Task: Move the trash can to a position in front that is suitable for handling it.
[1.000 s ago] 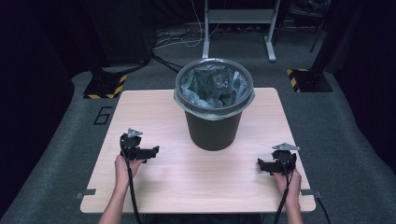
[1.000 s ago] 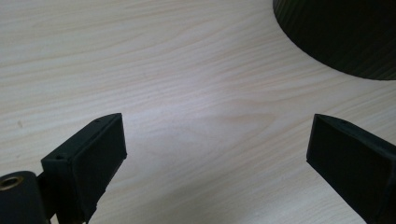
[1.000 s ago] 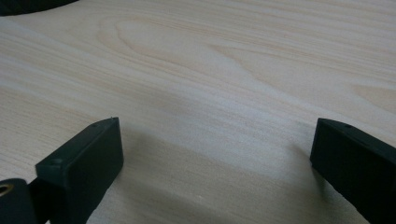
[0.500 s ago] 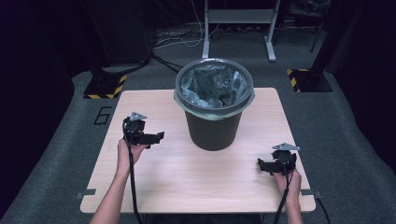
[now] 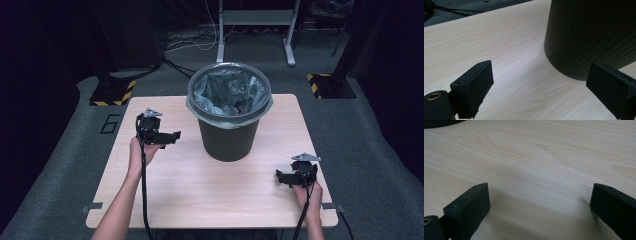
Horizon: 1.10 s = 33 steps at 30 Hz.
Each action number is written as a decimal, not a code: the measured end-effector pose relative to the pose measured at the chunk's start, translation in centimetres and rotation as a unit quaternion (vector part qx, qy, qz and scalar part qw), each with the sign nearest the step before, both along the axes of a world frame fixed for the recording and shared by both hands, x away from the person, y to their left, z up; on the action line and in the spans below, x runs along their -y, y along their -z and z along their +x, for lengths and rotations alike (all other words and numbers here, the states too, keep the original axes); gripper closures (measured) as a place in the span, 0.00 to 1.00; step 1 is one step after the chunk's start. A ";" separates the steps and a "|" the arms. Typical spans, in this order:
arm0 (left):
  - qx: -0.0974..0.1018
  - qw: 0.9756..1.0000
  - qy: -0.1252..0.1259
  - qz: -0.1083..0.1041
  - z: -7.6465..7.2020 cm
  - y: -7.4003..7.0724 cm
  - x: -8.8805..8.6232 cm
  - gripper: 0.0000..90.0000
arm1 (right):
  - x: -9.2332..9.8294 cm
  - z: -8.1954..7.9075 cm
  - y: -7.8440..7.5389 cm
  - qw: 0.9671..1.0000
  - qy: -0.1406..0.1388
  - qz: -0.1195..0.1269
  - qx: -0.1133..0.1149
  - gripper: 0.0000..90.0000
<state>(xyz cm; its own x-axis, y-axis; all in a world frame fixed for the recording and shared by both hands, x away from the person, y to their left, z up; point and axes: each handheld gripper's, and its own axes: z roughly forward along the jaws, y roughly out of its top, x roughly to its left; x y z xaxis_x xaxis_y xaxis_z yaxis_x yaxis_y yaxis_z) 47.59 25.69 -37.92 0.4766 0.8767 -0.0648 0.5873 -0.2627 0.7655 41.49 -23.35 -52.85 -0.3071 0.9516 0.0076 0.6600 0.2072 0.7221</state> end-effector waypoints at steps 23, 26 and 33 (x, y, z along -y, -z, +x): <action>0.010 1.000 0.014 -0.014 1.5 -3.0 1.0 0.10 | 0.0 0.0 0.0 1.000 0.000 0.000 0.000 0.02; 0.007 1.000 0.016 -0.017 1.6 -3.2 1.0 0.10 | 0.0 0.0 0.0 1.000 0.000 0.000 0.000 0.02; 0.011 1.000 0.017 -0.021 1.8 -3.9 1.1 0.10 | 0.0 0.0 0.0 1.000 0.000 0.000 0.000 0.02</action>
<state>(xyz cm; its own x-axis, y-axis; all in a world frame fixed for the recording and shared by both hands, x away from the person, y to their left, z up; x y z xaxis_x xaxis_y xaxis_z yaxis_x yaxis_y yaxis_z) 49.35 24.64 -34.01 0.5070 0.8571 -0.0906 0.5617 -0.2489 0.7890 41.48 -23.34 -52.85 -0.3068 0.9517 0.0079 0.6601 0.2068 0.7222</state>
